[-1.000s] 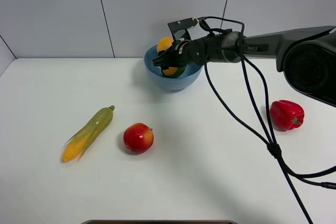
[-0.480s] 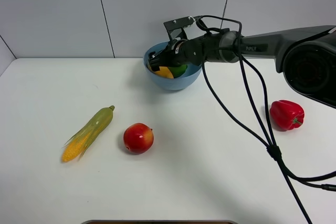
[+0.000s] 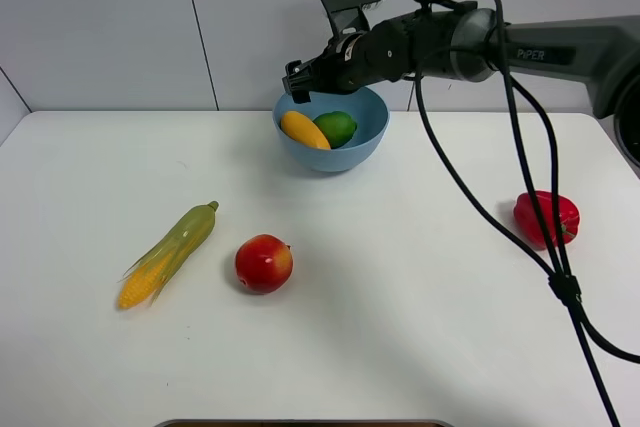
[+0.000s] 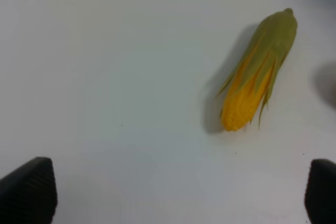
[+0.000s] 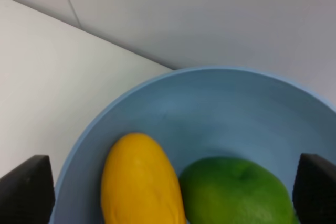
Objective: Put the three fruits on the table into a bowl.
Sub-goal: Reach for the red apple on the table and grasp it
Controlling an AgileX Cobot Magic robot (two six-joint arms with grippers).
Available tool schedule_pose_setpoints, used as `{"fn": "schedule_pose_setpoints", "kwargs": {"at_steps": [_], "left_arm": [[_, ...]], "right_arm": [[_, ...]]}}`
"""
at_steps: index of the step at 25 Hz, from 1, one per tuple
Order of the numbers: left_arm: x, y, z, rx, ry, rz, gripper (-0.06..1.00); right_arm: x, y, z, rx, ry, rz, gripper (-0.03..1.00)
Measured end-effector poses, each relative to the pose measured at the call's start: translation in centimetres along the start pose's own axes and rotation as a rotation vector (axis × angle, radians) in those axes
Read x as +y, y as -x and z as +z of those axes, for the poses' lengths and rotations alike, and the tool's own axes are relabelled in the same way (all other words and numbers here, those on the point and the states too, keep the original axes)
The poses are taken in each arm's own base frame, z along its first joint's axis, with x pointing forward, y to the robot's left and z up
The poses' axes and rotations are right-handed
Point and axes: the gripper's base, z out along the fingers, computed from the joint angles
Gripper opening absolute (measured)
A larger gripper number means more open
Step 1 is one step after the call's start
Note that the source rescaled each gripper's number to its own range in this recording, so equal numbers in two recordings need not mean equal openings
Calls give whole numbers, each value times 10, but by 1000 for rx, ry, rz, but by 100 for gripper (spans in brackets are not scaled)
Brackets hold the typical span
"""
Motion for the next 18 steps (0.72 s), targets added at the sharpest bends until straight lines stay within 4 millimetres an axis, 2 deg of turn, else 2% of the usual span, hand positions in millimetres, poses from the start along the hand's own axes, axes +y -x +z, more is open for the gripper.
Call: {"fn": "schedule_pose_setpoints", "kwargs": {"at_steps": [3,7,13,18], "left_arm": [[0,0,0,0,0,0,100],[0,0,0,0,0,0,100],[0,0,0,0,0,-1,100],[0,0,0,0,0,-1,100]], "right_arm": [[2,11,-20,18,-1,-7,92],[4,32,-57,-2,-11,-45,92],[9,68,-129,-101,-17,-80,92],[14,82,-187,-131,-29,-111,92]]}}
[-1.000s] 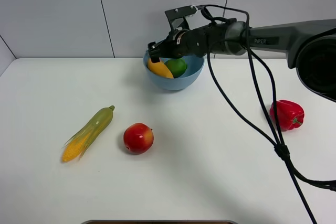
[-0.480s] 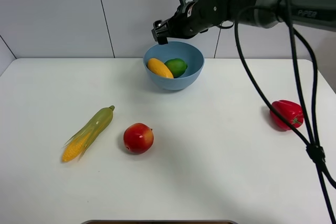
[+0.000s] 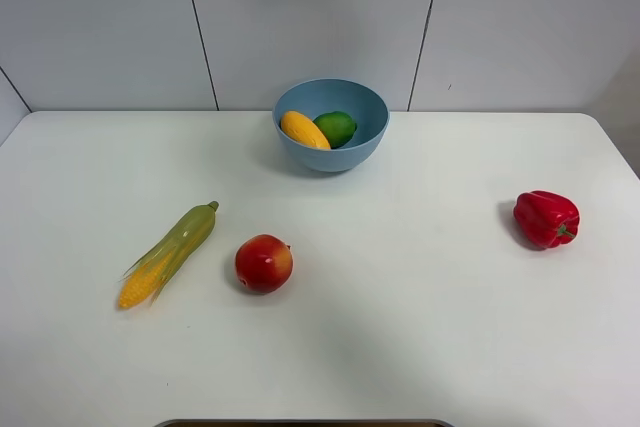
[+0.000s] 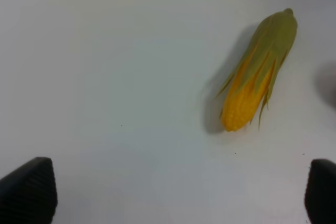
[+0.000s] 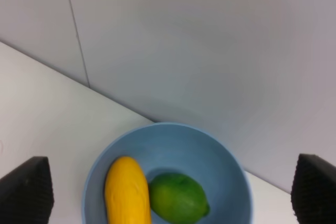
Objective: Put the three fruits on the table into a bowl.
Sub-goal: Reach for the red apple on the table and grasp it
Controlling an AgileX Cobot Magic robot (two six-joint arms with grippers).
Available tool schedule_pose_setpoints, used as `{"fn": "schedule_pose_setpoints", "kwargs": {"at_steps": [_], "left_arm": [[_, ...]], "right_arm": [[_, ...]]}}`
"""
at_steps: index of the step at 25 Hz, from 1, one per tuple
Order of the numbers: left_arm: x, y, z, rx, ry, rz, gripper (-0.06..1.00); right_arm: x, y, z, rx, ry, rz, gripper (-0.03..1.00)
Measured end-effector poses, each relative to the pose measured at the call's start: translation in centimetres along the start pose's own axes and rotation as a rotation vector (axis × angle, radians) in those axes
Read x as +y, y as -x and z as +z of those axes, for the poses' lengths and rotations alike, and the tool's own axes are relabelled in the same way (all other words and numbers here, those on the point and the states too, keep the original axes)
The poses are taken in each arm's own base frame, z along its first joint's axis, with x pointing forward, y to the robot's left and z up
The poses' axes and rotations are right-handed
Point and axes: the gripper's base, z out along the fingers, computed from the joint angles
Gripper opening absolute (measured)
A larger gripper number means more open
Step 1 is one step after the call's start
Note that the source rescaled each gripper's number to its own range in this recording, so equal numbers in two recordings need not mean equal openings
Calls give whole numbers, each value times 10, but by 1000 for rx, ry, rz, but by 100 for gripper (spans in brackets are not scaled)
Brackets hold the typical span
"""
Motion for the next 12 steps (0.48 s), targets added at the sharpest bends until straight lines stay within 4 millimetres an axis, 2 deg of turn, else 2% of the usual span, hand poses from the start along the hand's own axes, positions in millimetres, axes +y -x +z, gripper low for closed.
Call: {"fn": "schedule_pose_setpoints", "kwargs": {"at_steps": [12], "left_arm": [[0,0,0,0,0,0,100]], "right_arm": [[-10,21,-133,-58,-30,-21,92]]}}
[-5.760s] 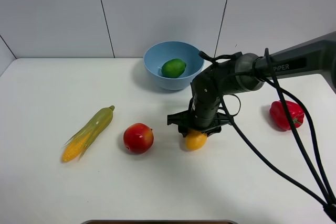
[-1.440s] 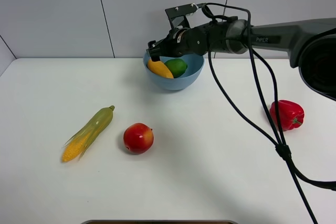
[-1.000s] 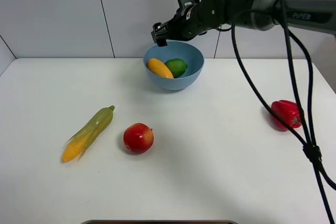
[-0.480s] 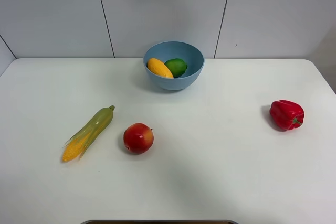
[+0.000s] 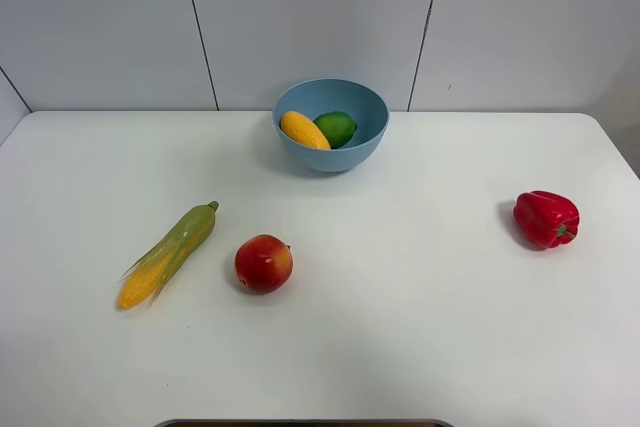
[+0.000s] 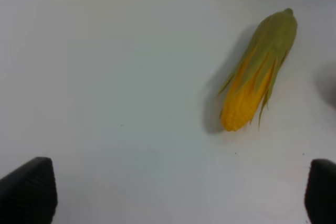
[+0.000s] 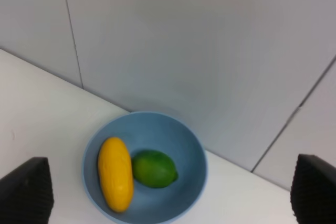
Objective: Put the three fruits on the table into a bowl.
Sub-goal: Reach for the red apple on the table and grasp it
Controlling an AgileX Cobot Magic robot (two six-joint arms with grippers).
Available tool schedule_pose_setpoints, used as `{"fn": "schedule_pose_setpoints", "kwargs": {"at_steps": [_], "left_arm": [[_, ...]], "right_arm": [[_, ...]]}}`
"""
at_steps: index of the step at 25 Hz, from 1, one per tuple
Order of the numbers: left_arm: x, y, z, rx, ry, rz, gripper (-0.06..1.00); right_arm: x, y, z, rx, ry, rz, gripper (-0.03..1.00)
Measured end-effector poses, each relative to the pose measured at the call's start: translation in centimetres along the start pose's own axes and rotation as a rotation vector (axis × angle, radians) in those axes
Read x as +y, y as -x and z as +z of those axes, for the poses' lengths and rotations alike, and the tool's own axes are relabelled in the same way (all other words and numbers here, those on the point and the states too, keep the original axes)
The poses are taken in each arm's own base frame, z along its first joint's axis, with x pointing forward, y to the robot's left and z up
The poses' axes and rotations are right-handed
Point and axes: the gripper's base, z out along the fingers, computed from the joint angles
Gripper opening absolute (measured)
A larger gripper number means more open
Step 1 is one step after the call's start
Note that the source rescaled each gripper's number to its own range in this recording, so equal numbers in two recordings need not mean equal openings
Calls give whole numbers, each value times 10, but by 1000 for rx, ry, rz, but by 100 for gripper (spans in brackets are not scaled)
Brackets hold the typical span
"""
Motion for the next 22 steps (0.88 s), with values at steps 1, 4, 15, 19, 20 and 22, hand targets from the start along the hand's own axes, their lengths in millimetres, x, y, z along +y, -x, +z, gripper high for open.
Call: {"fn": "schedule_pose_setpoints", "kwargs": {"at_steps": [1,4,15,19,20,22], "left_arm": [[0,0,0,0,0,0,100],[0,0,0,0,0,0,100],[0,0,0,0,0,0,100],[0,0,0,0,0,0,100],[0,0,0,0,0,0,100],[0,0,0,0,0,0,100]], "right_arm": [[-1,2,-13,-19,-2,-3,92],[-5,3,-49,-53,-8,-14,92],[-20,-12,-160,-162,-78,-34,92],[-24,-21,-187,-177,-89,-26,92],[-25,-24,-192,-170,-98,-25,92],[-29,-30,-203,-157,-139,1,92]]}}
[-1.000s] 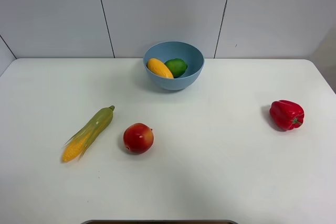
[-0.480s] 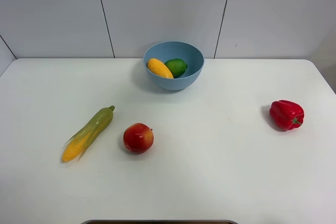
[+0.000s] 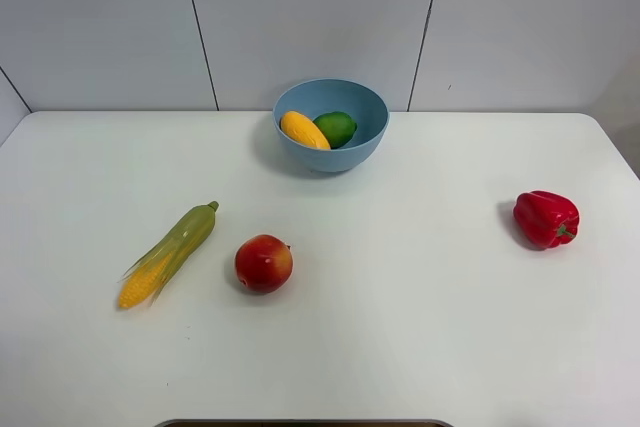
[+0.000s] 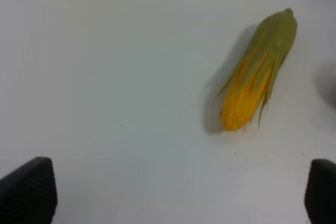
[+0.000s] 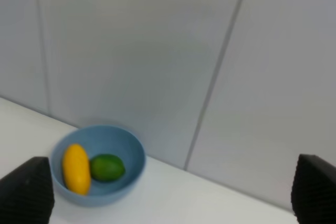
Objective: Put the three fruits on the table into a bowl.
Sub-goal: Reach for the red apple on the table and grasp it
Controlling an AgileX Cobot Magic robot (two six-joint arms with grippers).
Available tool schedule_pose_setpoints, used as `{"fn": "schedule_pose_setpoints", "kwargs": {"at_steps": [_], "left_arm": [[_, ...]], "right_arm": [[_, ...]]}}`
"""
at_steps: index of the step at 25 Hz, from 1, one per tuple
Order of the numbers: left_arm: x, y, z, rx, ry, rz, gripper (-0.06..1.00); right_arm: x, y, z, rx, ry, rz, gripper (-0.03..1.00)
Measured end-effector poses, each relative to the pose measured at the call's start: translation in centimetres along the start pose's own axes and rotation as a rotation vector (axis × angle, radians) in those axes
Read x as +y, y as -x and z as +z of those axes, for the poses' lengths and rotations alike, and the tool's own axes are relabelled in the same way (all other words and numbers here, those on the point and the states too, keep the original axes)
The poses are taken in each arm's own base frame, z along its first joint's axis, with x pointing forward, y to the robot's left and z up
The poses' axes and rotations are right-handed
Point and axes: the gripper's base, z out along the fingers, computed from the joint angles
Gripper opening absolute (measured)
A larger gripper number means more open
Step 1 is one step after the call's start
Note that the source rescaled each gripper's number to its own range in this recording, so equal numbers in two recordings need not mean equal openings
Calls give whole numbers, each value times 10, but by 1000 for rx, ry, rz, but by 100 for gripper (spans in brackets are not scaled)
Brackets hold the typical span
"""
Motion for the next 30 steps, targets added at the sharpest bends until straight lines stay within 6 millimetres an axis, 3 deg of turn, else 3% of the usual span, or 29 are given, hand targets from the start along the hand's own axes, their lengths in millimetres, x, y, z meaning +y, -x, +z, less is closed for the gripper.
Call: {"fn": "schedule_pose_setpoints", "kwargs": {"at_steps": [5,13,18,22,30], "left_arm": [[0,0,0,0,0,1,100],[0,0,0,0,0,1,100],[0,0,0,0,0,0,100],[0,0,0,0,0,0,100],[0,0,0,0,0,1,100]], "right_arm": [[-8,-11,-33,0,-99,15,92],[3,-29,-97,-111,-166,80,92],[13,-51,-118,-139,-223,94,92],[20,-89,-110,-66,-265,112,92],[31,-169,-70,144,-275,169,92]]}}
